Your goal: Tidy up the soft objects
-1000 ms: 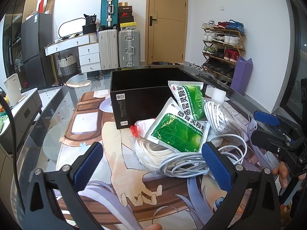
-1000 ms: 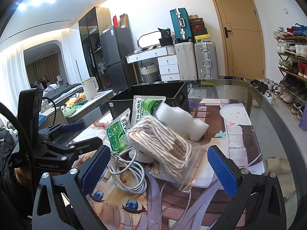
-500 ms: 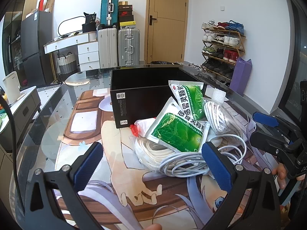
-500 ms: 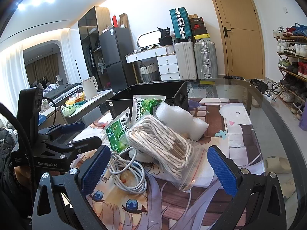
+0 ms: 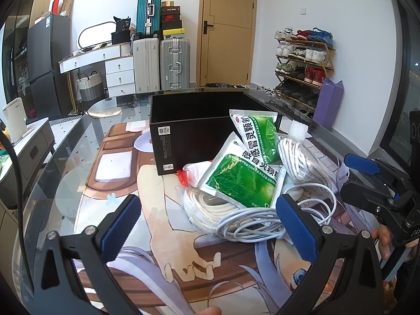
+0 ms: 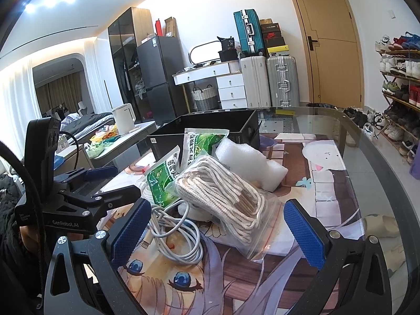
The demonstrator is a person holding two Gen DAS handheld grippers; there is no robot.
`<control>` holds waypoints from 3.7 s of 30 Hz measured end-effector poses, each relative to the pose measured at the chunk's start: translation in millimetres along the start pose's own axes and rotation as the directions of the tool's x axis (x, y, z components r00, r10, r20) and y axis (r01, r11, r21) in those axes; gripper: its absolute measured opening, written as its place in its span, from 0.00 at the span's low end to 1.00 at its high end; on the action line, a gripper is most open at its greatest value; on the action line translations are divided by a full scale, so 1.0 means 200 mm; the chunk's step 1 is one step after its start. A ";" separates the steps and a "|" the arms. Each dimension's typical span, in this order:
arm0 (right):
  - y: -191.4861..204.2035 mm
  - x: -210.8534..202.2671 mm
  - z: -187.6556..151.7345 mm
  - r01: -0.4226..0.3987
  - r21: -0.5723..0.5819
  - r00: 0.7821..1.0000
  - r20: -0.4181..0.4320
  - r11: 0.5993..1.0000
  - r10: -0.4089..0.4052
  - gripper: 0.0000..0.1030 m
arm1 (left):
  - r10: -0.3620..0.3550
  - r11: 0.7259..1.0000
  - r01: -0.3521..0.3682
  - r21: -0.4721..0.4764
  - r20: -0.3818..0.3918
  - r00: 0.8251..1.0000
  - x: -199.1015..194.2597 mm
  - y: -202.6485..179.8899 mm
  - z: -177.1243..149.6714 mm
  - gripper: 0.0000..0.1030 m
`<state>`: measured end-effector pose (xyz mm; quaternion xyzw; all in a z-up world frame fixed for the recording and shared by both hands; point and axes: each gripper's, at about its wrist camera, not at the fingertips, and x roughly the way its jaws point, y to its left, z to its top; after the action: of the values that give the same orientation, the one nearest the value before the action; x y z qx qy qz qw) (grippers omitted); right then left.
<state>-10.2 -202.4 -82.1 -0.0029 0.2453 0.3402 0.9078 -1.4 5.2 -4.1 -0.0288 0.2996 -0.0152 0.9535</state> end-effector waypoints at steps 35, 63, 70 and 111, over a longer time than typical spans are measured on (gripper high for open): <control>0.00 0.01 -0.01 0.008 -0.003 1.000 -0.014 1.000 -0.008 1.00 | 0.002 1.000 -0.002 0.003 -0.010 1.000 0.01 0.00 0.00 1.00; -0.09 0.22 0.14 0.001 -0.006 0.982 -0.188 1.000 -0.002 1.00 | -0.062 0.998 0.063 0.012 -0.105 0.993 0.03 -0.02 0.02 1.00; -0.14 0.35 0.19 -0.054 -0.025 0.962 -0.268 0.998 0.045 1.00 | -0.089 0.996 0.091 0.010 -0.129 0.988 0.04 -0.04 0.00 1.00; -0.05 0.32 0.12 -0.144 -0.054 0.959 -0.255 0.988 0.126 0.43 | -0.254 0.967 0.255 -0.012 -0.175 0.951 0.03 -0.08 -0.03 0.59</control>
<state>47.9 -167.6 -91.1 -0.0619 0.3452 0.4069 0.8435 -0.4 -10.4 -11.4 -0.0608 0.3761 -0.1419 0.9136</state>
